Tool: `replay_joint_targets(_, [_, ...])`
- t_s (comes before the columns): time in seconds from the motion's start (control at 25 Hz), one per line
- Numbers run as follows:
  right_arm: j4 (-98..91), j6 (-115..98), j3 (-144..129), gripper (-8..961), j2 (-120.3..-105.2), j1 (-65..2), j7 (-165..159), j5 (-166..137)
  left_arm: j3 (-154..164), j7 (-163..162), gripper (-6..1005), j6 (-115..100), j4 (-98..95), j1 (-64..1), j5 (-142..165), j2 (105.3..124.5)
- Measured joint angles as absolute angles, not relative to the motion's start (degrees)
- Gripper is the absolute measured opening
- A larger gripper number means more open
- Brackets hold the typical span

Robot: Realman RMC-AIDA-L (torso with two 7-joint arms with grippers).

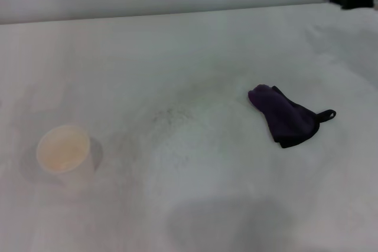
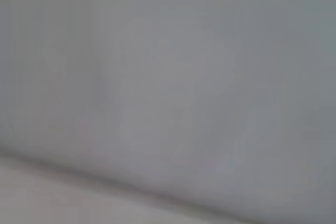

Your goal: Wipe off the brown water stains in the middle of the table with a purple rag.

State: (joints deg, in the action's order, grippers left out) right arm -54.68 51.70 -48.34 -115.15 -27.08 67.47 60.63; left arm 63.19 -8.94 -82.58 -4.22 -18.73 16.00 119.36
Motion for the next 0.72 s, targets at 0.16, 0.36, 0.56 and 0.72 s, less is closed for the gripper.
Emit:
replay_joint_targets(0.16, [-46.42,47.56,-46.87,284,-115.03,-23.93,84.91,81.13,63.30,-9.22,891,-82.72,-4.53,-18.97,15.76,119.36])
replay_joint_targets(0.36, [-35.83,48.77,-43.79,285,-115.03,-23.37,105.55,98.80,63.12,-8.63,891,-82.27,-4.25,-19.11,14.07,119.19])
replay_joint_targets(0.56, [-27.70,50.72,-40.31,286,-115.10,-23.37,121.99,108.74,63.26,-8.25,891,-82.01,-4.17,-19.58,13.77,119.17])
replay_joint_targets(0.72, [-21.78,52.68,-37.65,320,-115.24,-23.70,133.79,115.40,63.21,-8.23,890,-80.60,-4.18,-20.42,13.53,119.22])
